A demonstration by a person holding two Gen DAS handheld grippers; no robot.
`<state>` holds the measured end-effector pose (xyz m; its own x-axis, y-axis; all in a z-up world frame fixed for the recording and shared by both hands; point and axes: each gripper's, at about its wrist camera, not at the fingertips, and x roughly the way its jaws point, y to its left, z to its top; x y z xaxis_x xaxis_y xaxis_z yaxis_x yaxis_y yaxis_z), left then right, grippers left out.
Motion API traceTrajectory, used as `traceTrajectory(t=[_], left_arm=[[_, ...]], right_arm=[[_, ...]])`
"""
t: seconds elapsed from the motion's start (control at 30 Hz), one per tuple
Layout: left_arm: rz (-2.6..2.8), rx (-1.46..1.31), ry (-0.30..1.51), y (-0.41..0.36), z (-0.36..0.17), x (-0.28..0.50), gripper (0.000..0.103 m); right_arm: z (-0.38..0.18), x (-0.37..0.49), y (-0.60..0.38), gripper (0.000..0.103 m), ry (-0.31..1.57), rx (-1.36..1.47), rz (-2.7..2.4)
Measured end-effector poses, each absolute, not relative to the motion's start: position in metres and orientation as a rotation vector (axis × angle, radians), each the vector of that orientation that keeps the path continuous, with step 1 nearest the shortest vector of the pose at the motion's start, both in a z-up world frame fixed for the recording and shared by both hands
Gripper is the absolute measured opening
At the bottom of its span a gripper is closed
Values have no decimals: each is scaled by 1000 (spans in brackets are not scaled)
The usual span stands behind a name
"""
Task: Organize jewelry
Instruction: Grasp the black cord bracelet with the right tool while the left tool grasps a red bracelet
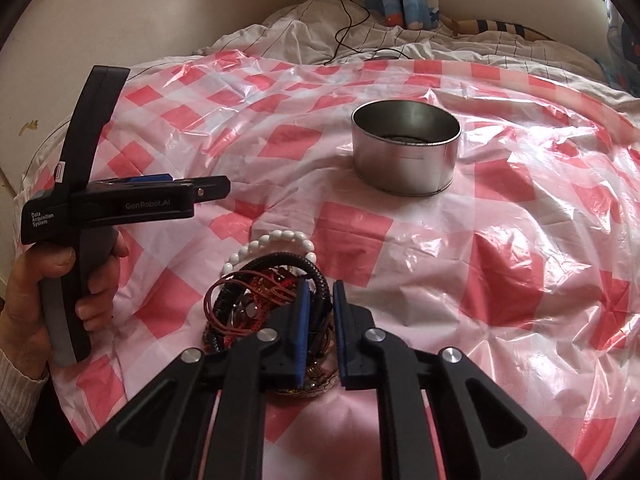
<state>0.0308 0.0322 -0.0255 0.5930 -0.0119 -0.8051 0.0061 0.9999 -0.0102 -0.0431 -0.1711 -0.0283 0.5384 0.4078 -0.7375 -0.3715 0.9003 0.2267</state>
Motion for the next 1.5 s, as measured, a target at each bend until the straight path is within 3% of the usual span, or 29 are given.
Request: traceTrajectory(t=[0.27, 0.4, 0.6, 0.8, 1.1, 1.2, 1.27, 1.4, 1.47, 1.5], left_arm=[[-66, 0, 924, 30, -20, 27, 95], [-357, 15, 905, 15, -8, 12, 96], [-638, 272, 748, -30, 5, -35, 96], [-781, 426, 749, -77, -13, -60, 96], [-802, 155, 894, -40, -11, -38, 94], [-813, 79, 938, -29, -16, -27, 81], [-826, 99, 965, -32, -21, -27, 61], [-855, 158, 1012, -40, -32, -31, 41], [-878, 130, 1022, -37, -34, -30, 24], [-866, 125, 1021, -35, -33, -28, 22]], right_arm=[[-7, -46, -205, 10, 802, 206, 468], [-4, -40, -238, 10, 801, 268, 368], [-16, -31, -271, 10, 848, 347, 243], [-31, -25, -270, 10, 910, 352, 213], [-48, -21, -268, 10, 962, 352, 204], [-50, -21, -265, 10, 973, 339, 200], [-51, -21, -266, 10, 975, 344, 201], [-52, -19, -264, 11, 984, 347, 202], [-53, -19, -263, 11, 990, 346, 203], [-53, -19, -264, 12, 991, 348, 203]])
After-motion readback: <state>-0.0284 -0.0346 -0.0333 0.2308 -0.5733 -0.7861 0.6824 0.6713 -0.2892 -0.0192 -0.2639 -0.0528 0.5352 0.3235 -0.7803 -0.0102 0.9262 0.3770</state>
